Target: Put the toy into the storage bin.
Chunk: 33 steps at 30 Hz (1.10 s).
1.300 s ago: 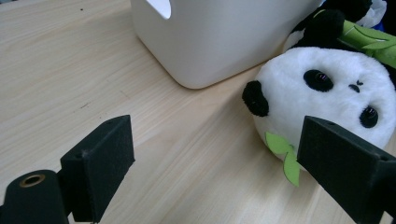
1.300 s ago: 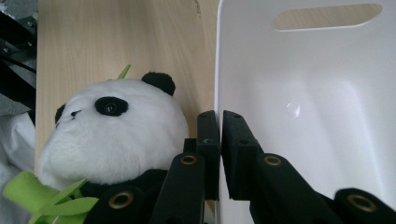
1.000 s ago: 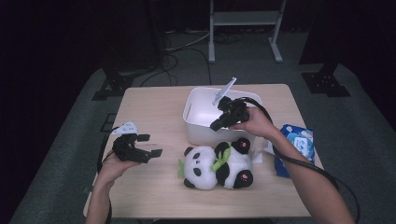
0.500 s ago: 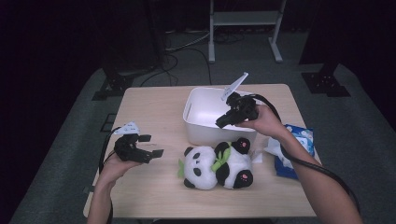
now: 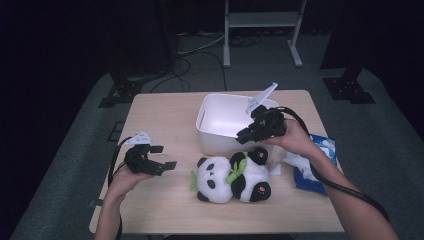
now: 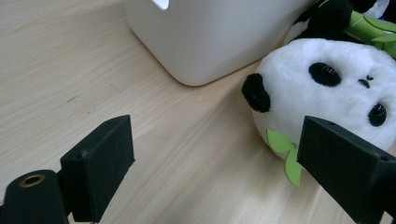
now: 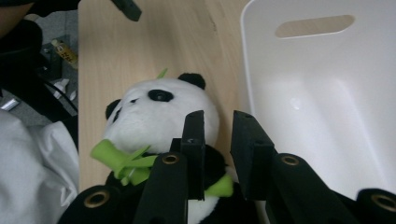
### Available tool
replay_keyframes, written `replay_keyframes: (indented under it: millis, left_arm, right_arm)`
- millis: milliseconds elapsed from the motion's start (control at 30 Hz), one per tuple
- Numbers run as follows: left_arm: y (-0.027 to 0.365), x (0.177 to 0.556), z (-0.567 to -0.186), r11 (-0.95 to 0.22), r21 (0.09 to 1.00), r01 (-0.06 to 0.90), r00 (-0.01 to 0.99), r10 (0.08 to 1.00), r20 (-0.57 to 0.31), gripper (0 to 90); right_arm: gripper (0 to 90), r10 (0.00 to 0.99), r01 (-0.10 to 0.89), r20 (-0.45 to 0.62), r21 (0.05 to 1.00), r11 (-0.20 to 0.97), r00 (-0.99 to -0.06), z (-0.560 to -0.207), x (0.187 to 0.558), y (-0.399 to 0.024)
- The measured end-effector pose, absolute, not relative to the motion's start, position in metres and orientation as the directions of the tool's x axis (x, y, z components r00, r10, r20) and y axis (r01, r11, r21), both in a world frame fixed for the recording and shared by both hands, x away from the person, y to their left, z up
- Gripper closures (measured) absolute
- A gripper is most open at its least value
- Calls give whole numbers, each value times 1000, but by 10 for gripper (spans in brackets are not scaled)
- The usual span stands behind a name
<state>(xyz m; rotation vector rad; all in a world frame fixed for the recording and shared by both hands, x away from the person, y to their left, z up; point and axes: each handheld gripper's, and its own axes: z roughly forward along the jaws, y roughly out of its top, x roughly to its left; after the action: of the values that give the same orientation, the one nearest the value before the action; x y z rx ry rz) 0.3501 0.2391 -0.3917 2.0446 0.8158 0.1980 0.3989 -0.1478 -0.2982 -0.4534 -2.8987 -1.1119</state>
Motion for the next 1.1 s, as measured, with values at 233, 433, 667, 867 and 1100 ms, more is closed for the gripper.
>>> replay_keyframes:
  millis: [233,433,667,867,1100]
  left_arm:
    - [238,350,-392,-386,790,477,770,617,-163,97]
    - [237,349,-391,-394,790,470,775,613,-155,97]
    - [236,349,-391,-395,789,471,773,615,-154,96]
    - [236,348,-391,-397,788,470,774,615,-152,96]
    - [237,348,-391,-395,789,470,774,614,-153,97]
  right_arm:
    - [719,240,255,112,642,723,-964,-306,378,-148]
    - [692,214,240,121,648,723,-969,-314,365,-151]
    - [654,193,236,137,630,740,-972,-325,350,-149]
    - [613,187,232,139,617,752,-973,-336,344,-146]
    - [527,184,224,128,603,766,-975,-348,343,-139]
